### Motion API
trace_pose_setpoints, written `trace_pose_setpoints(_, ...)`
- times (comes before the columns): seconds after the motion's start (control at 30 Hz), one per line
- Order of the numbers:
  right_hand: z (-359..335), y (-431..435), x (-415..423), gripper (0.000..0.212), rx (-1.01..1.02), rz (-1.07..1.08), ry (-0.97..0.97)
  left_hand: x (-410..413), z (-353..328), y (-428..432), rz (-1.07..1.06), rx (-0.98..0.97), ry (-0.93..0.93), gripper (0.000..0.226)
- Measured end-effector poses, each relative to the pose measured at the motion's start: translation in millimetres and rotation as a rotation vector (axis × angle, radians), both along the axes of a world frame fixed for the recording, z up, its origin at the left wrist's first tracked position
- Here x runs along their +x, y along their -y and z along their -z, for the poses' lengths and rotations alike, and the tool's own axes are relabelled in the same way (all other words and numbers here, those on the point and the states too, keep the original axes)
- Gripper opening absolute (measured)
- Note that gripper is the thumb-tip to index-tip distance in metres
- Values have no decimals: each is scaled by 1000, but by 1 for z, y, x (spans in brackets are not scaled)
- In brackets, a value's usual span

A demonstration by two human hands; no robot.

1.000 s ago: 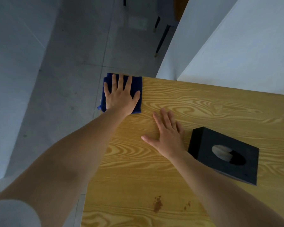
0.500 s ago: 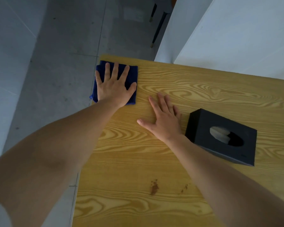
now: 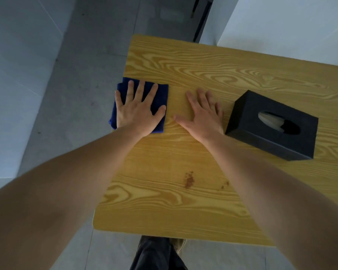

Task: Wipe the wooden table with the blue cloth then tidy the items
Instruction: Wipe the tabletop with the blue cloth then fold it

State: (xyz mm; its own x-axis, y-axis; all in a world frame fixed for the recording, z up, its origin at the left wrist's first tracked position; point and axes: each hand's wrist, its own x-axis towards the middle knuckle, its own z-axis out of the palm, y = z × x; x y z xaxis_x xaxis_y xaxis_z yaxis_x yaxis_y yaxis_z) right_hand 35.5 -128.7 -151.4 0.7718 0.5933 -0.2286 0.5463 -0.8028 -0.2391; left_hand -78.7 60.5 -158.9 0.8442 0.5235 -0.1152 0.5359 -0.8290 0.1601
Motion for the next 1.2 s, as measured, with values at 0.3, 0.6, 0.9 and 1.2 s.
trace_pose_setpoints(0.3, -1, 22, -31, 96, 11, -2, 31, -85, -2, 52, -20, -3, -15, 82)
trace_pose_setpoints(0.6, -2, 35, -49, 97, 38, -13, 24, -161, -2, 101, -38, 7, -17, 81)
trace_pose_setpoints(0.9, -2, 48, -62, 97, 40, -48, 36, -206, 2, 134, -70, 10, -3, 80)
trace_pose_setpoints(1.2, -3, 53, -66, 97, 56, -58, 30, -224, 0, 162, -109, -25, 261, 58)
